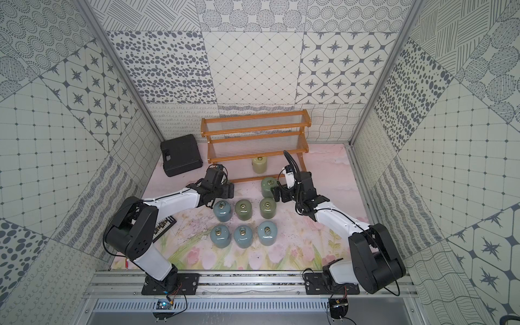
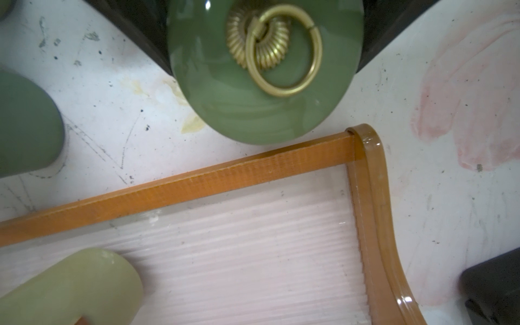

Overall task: Remove the tea canisters from the shelf
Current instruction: Place the tea canister at the center of the board.

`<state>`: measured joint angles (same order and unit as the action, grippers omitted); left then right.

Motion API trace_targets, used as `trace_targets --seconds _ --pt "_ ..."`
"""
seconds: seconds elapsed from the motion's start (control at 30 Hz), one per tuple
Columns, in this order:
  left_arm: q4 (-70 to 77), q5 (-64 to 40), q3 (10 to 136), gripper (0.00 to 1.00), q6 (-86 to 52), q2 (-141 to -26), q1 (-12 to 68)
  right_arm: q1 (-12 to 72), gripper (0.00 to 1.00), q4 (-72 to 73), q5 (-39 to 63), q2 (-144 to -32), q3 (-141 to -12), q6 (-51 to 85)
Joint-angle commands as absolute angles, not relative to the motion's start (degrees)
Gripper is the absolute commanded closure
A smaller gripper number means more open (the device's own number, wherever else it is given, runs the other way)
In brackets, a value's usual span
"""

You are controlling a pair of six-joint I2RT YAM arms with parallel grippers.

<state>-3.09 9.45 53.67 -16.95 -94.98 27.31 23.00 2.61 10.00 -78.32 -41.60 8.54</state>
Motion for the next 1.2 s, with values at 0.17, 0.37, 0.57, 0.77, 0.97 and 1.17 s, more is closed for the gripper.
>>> trace_targets --seconds 0.17,0.37,0.57,0.77,0.97,1.17 --pt "-3.9 9.6 54.3 0.05 -16.3 -90.4 27.0 22.7 0.01 2.9 9.5 -76.2 -42.9 7.8" --pt "-5.3 10.5 54.2 0.03 -16.5 -86.8 27.1 22.8 0.00 1.8 10.1 -76.8 -44.8 7.1" --pt "-6.9 12.3 53.7 0.01 -16.5 -82.6 27.1 23.7 0.00 0.5 9.5 -78.3 -47.8 5.4" --pt "-7.1 14.0 51.7 0.00 -16.5 -77.8 27.0 25.1 0.00 1.3 8.8 -82.1 -52.0 5.5" --pt "-6.8 14.6 49.4 0.00 -15.5 -74.4 26.7 27.0 0.00 3.3 6.7 -88.5 -57.2 6.0" --pt "-3.4 13.4 45.8 0.00 -14.4 -72.0 26.7 27.8 0.00 5.5 4.4 -94.7 -61.7 7.4"
